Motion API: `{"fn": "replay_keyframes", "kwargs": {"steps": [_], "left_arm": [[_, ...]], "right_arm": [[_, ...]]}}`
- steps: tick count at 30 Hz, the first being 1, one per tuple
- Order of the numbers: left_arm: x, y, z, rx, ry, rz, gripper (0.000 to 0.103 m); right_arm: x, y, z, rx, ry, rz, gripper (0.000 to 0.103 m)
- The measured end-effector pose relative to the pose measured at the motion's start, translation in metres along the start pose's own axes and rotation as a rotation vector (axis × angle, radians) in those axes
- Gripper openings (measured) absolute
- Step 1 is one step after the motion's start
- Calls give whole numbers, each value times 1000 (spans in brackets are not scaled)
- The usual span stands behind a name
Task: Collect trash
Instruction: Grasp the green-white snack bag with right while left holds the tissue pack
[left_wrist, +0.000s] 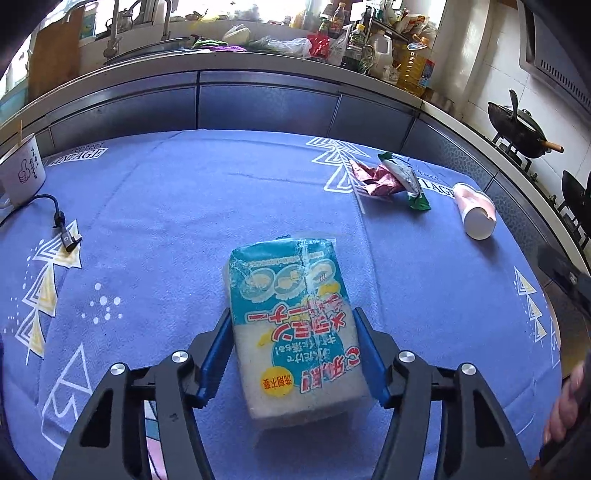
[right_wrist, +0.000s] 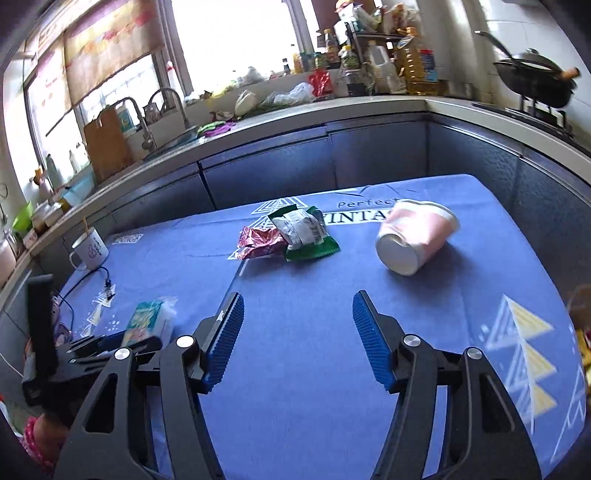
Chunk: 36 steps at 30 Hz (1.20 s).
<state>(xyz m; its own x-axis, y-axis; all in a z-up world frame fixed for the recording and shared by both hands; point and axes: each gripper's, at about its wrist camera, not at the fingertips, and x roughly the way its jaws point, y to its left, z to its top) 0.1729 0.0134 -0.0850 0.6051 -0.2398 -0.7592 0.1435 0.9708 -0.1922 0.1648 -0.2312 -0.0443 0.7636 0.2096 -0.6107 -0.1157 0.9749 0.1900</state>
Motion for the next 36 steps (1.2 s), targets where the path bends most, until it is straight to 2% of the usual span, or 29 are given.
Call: {"fn": "replay_keyframes", "kwargs": {"steps": [2, 5, 10, 12, 13, 14, 15, 19, 25, 28, 29, 30, 31, 32, 36], "left_arm": [[-1, 7, -1, -18, 0, -16, 63], [-1, 9, -2, -15, -2, -27, 63], [0, 6, -3, 6, -3, -28, 63], [1, 7, -3, 6, -2, -35, 63], [1, 8, -4, 3, -2, -39, 63], [1, 9, -3, -1, -2, -43, 63], [1, 9, -3, -4, -3, -44, 63], [0, 9, -6, -10, -1, -46, 63], [-9, 5, -15, -7, 10, -63, 63], [-16, 5, -22, -10, 20, -78, 63], [-17, 4, -23, -9, 22, -82, 63], [-20, 2, -25, -5, 23, -87, 63], [-22, -1, -27, 1, 26, -92, 63], [-25, -4, -29, 7, 28, -98, 63], [-37, -19, -35, 37, 27, -129, 63]], "right_arm": [[43, 9, 22, -49, 49, -29, 60], [96, 13, 43, -56, 124, -40, 61], [147, 12, 54, -90, 204, -73, 63], [159, 14, 49, -129, 243, -76, 33], [158, 15, 45, -149, 234, -76, 22], [154, 17, 39, -166, 226, -70, 6], [149, 17, 34, -168, 226, -60, 3], [110, 23, 0, -185, 190, -19, 3], [36, 27, -60, -167, 224, 51, 3], [2, 27, -81, -165, 240, 29, 7], [-3, 27, -87, -165, 259, 30, 25], [-11, 28, -93, -158, 274, 34, 60], [-18, 26, -98, -142, 276, 43, 73], [-28, 25, -103, -124, 260, 55, 79], [-55, 18, -116, -70, 241, 119, 76]]}}
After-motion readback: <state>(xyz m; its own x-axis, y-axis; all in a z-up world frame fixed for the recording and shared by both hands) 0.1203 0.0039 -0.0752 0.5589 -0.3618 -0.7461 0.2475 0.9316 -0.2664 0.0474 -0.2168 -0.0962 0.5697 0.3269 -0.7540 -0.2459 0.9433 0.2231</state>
